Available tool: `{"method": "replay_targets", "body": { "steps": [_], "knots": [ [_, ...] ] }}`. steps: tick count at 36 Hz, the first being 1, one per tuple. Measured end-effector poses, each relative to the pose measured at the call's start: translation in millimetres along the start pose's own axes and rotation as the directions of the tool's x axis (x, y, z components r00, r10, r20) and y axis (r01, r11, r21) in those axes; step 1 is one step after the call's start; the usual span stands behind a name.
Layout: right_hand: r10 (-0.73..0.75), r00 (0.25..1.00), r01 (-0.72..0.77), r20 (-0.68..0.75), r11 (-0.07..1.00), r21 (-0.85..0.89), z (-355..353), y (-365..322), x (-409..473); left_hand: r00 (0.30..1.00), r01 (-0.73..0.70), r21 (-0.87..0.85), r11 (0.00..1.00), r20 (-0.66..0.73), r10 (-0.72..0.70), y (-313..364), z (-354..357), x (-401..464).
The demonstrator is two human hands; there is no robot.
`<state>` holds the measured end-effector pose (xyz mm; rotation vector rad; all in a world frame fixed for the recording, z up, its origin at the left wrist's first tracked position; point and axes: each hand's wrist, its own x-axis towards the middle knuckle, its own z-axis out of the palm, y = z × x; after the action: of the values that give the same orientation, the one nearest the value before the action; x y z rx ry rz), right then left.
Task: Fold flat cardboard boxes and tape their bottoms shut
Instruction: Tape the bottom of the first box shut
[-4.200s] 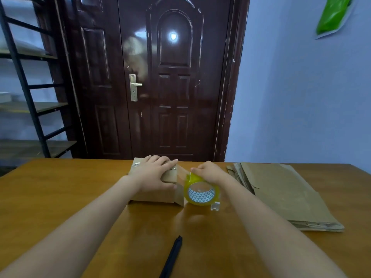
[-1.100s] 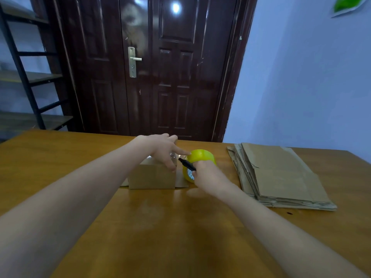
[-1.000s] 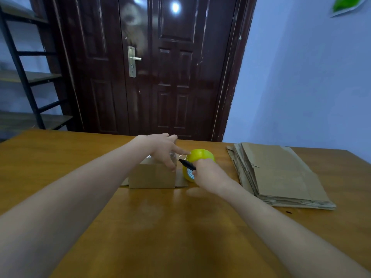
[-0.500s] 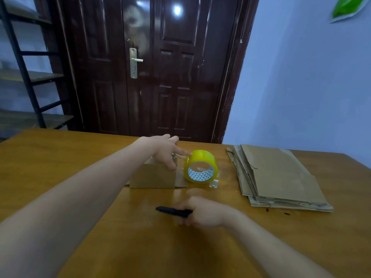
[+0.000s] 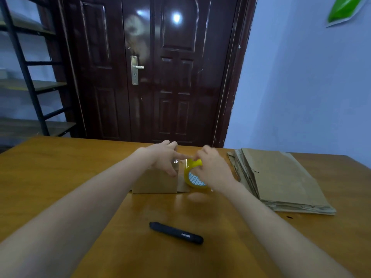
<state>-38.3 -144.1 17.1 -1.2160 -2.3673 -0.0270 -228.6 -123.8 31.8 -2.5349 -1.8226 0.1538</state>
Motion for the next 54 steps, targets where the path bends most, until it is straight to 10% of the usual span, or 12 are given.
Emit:
{"method": "replay_targets", "body": {
  "steps": [7, 18, 34, 54],
  "knots": [
    [0.05, 0.912, -0.062, 0.407, 0.998, 0.015, 18, 17, 33, 0.997, -0.012, -0.136, 0.991, -0.071, 0.002, -4, 6, -8],
    [0.282, 0.912, -0.306, 0.297, 0.951, 0.035, 33, 2, 43, 0.994, -0.032, -0.223, 0.974, -0.111, 0.007, -13, 13, -14],
    [0.196, 0.685, -0.311, 0.701, 0.95, 0.038, -2, 3, 92, 0.996, -0.052, -0.246, 0.968, -0.087, 0.032, -14, 15, -17],
    [0.152, 0.805, -0.277, 0.573, 0.951, 0.137, 25, 14, 92, 0.994, 0.003, -0.273, 0.962, -0.101, -0.031, -43, 18, -38]
  ]
}}
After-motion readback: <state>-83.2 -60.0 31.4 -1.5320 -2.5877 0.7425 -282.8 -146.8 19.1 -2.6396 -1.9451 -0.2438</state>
